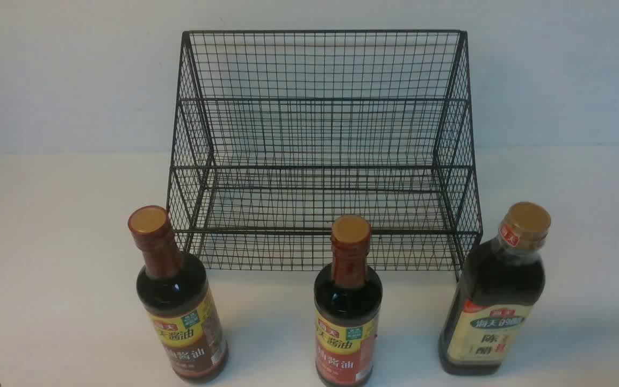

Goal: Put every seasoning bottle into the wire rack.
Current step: Use the right arm to grab the condiment bottle closest to it

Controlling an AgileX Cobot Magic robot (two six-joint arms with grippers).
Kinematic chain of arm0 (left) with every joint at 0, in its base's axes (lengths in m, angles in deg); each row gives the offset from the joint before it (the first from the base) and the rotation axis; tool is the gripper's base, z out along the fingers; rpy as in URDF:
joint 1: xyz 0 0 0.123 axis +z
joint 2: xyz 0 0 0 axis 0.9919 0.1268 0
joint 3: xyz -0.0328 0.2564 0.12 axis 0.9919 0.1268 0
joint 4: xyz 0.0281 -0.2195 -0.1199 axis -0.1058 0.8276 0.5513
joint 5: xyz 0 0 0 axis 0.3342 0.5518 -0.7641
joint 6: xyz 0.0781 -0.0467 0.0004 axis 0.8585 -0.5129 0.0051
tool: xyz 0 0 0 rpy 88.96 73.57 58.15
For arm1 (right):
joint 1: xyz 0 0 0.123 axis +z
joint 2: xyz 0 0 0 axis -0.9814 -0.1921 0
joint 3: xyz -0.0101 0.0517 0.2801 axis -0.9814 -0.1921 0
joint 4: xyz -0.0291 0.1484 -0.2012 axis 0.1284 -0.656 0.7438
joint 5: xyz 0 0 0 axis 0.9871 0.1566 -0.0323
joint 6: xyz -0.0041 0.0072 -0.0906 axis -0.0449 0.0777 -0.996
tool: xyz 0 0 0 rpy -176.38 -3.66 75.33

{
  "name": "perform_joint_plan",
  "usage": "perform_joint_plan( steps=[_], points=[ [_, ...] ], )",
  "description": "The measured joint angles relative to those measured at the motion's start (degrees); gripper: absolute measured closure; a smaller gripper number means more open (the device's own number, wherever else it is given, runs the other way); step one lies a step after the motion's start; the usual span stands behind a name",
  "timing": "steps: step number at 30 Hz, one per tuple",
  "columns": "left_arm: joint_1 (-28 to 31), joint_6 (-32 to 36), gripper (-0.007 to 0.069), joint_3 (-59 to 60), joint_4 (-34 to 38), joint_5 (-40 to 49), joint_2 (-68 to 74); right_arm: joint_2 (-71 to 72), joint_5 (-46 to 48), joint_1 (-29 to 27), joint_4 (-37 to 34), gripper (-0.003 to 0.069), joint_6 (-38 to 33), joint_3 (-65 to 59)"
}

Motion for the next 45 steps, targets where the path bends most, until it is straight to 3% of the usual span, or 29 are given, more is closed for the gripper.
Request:
perform_joint_plan(
  steps=[41, 45],
  points=[
    [0.0, 0.0, 0.0629, 0.0, 0.0, 0.0, 0.0, 0.0, 0.0, 0.0, -0.1, 0.0673, 0.0, 0.0],
    [0.0, 0.0, 0.0629, 0.0, 0.0, 0.0, 0.0, 0.0, -0.9, 0.0, -5.8, 0.0673, 3.2, -0.1]
  ],
)
